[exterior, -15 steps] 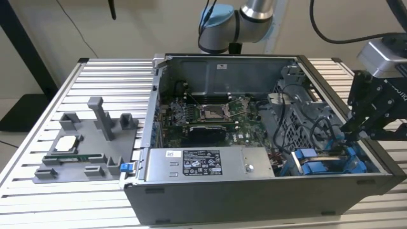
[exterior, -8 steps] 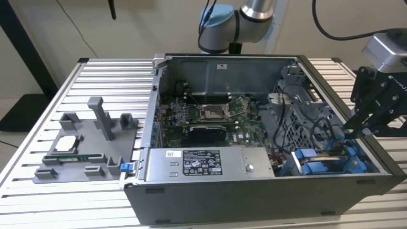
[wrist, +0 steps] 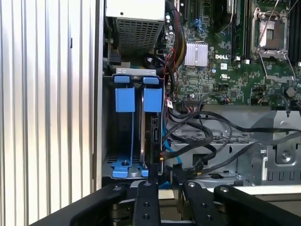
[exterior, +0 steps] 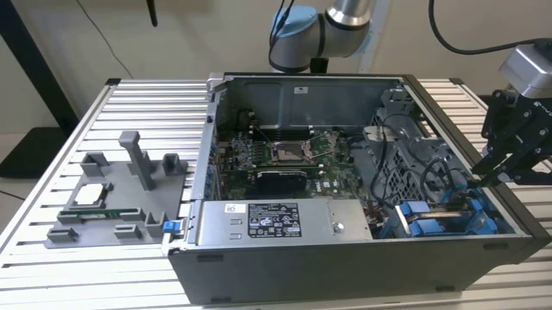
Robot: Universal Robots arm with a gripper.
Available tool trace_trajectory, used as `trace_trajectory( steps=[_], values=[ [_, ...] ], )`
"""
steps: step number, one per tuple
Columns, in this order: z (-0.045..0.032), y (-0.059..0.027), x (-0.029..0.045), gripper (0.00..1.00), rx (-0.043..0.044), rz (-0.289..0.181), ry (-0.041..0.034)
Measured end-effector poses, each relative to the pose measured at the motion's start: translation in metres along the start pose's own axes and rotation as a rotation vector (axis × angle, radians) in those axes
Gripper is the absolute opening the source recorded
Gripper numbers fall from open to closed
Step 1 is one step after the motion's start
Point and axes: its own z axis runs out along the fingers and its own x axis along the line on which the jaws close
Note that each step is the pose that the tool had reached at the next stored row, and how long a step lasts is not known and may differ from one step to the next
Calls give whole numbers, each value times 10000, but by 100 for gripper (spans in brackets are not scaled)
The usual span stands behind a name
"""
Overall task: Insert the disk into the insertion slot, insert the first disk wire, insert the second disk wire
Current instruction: 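Insert the second disk wire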
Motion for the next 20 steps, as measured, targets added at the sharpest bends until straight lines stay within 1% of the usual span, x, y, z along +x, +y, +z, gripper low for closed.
trace_trajectory(
  steps=[15,17,20],
  values=[
    [0,-2,1,100,15,-4,-2],
    [0,-1,1,100,66,-10,-2],
    [1,-1,1,100,195,-27,-8]
  ],
)
